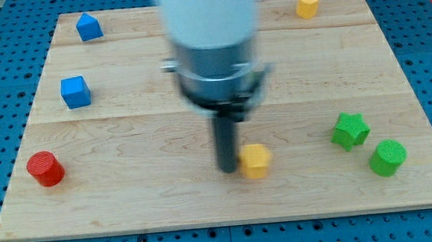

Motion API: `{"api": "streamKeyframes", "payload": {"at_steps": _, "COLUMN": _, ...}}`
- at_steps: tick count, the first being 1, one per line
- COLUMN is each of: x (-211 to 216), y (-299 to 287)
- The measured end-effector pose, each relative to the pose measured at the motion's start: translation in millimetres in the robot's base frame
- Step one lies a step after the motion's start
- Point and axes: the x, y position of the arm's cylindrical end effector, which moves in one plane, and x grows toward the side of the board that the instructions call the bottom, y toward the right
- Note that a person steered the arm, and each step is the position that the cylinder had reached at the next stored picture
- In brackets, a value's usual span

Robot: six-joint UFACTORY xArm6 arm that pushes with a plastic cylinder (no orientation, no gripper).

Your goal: Push the red circle slightly to the right side of the board

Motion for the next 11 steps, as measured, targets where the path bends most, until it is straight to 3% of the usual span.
{"api": "streamKeyframes", "payload": {"at_steps": 1, "x": 0, "y": 65}}
{"api": "streamKeyframes", "payload": {"at_steps": 2, "x": 4, "y": 35}}
{"api": "streamKeyframes", "payload": {"at_steps": 3, "x": 10, "y": -28}}
{"api": "streamKeyframes", "payload": {"at_steps": 4, "x": 49, "y": -94}}
{"api": "streamKeyframes", "payload": {"at_steps": 5, "x": 67, "y": -203}}
{"api": "streamKeyframes", "payload": {"at_steps": 6, "x": 53, "y": -281}}
{"api": "streamKeyframes", "payload": {"at_steps": 7, "x": 15, "y": -322}}
{"api": "streamKeyframes", "payload": {"at_steps": 8, "x": -2, "y": -346}}
{"api": "streamKeyframes", "payload": {"at_steps": 9, "x": -20, "y": -277}}
{"api": "streamKeyframes", "payload": {"at_steps": 11, "x": -21, "y": -264}}
